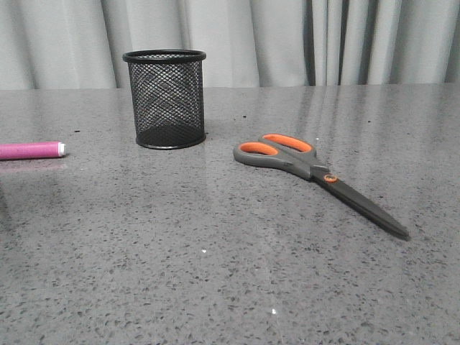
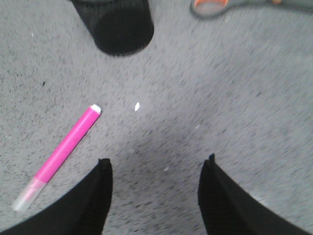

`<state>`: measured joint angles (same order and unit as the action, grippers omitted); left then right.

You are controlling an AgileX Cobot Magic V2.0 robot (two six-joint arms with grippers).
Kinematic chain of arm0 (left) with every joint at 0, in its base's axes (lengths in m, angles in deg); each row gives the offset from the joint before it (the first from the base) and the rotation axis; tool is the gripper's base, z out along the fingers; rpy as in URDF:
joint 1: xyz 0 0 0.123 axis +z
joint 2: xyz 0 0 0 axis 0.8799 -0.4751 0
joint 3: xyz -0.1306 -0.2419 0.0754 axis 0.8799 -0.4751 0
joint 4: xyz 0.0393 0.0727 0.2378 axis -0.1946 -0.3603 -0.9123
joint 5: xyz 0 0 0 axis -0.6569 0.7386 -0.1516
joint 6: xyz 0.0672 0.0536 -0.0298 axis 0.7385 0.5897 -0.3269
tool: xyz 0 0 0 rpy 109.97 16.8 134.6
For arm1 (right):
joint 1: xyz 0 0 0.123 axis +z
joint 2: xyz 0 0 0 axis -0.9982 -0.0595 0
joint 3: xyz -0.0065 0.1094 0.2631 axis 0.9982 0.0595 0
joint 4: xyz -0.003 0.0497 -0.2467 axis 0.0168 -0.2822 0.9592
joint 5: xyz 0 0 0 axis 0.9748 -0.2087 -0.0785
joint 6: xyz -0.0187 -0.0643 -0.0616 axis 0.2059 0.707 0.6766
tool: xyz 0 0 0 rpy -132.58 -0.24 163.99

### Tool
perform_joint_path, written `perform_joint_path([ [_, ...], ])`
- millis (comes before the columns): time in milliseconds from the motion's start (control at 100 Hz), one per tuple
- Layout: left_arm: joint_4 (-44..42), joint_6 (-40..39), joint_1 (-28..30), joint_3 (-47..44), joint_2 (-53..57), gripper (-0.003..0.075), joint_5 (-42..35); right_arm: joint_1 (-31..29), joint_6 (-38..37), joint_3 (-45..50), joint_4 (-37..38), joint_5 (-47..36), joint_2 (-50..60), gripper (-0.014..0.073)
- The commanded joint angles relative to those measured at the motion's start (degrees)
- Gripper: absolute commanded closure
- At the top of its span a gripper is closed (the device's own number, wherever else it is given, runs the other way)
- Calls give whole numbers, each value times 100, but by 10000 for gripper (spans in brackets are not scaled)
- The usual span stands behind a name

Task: Put pen and scissors into bin
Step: 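Lower the left gripper and grasp the pink marker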

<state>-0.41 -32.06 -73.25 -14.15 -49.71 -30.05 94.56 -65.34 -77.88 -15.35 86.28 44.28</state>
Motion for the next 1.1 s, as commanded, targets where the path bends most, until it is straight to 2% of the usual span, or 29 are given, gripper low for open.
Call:
perform_joint_path([
  [0, -478, 8, -207, 365, -354, 370, -123, 12, 63, -195, -15, -336, -110, 253],
  [130, -1333, 8, -385, 558, -955, 426, -106, 12, 63, -195, -11, -336, -110, 253],
  [220, -1510, 106, -430, 744, -1320, 434, 13, 12, 63, -184, -1, -336, -110, 253],
  [580, -1276, 2709, -409, 1808, -2420, 434, 686, 12, 63, -184, 181, -237, -110, 253],
  [1090, -986, 2725, -60, 2484, -3460, 434, 1036, 12, 63, -184, 221, -208, -110, 253],
])
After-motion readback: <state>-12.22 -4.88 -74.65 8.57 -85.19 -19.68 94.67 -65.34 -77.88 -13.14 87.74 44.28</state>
